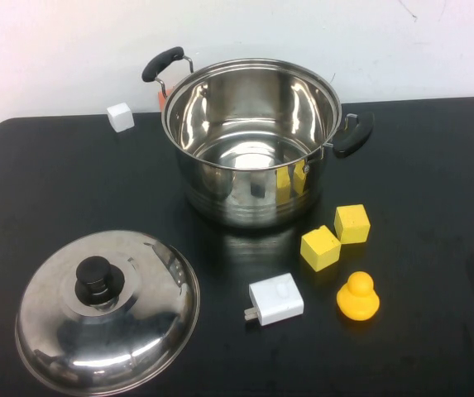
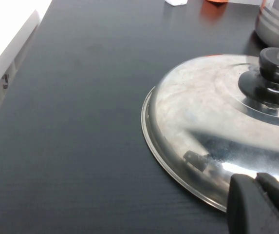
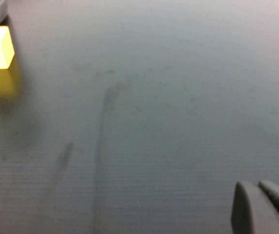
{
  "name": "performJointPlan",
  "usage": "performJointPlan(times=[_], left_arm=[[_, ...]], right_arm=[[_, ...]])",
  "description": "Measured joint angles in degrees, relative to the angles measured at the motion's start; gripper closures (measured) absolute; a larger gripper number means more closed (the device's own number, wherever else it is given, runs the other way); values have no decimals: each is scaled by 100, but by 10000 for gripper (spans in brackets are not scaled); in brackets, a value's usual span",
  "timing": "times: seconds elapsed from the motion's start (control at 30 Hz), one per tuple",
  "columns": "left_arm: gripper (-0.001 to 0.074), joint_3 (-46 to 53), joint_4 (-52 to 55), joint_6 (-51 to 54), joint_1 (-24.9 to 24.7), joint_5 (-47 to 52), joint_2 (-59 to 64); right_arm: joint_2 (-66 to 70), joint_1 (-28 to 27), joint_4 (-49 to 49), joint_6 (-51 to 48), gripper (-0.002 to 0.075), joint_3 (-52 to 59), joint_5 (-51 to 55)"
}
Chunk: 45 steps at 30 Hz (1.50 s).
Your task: Cover the pot
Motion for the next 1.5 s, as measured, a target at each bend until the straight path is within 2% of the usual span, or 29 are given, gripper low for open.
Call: performJointPlan(times=[0.7,0.83,1.3,1.5], left_arm=[[737,0,12,0,0,0,0],[737,12,4,0,0,-289,0],[736,12,-9,-109,0,-4321,0],[736,12,-300,-243,0,-4828,-3]], right_arm=[[0,0,0,0,728,0,0],[0,0,0,0,728,0,0],[0,0,0,0,728,0,0],[0,0,0,0,728,0,0]])
